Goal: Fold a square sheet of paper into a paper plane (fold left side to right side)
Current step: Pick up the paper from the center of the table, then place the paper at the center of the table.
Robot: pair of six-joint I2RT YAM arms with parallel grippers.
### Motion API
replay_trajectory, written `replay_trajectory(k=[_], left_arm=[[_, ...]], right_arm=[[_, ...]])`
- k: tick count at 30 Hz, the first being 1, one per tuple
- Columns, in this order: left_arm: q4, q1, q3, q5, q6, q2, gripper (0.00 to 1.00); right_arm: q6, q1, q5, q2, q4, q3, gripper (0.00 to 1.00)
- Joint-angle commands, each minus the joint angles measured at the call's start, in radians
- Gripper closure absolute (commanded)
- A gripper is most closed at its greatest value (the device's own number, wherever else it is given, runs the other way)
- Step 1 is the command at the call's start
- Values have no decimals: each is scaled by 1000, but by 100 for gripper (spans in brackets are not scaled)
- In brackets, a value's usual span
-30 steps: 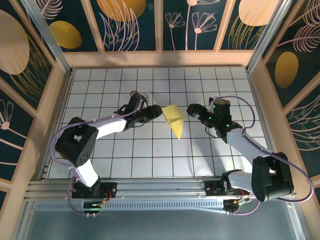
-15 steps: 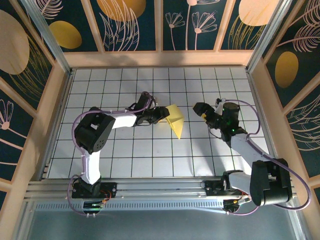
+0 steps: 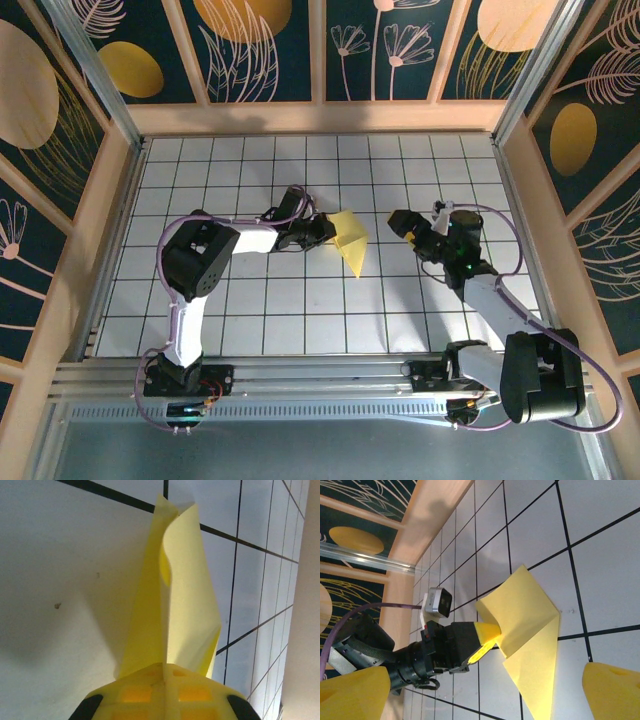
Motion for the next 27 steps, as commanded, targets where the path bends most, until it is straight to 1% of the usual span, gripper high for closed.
replay_trajectory(k=[1, 5, 7, 10, 12, 16, 18, 22, 27], left_arm=[[31, -1, -15, 9, 57, -24, 100], [23, 3, -50, 39, 185, -110, 100], [28, 10, -81, 74, 260, -169, 100], [57, 28, -145, 141, 328, -251, 100], [102, 39, -203, 192, 343, -292, 100], [217, 52, -295, 293, 339, -354, 100], [246, 52, -320, 330, 338, -390, 100], [276, 52, -340, 390, 338, -409, 100], [301, 52, -352, 418, 327, -406, 100]], right_arm=[[-62, -14, -65, -14, -22, -3, 1], [-159, -18, -124, 21, -91, 34, 1], [-220, -20, -171, 49, -108, 47, 1], [-271, -18, -249, 97, -99, 56, 1], [-275, -10, -290, 124, -60, 50, 1], [-272, 33, -360, 179, 85, 23, 2], [-261, 55, -377, 214, 163, 8, 1], [-213, 109, -431, 307, 331, -5, 1], [-215, 184, -431, 404, 376, 25, 1]])
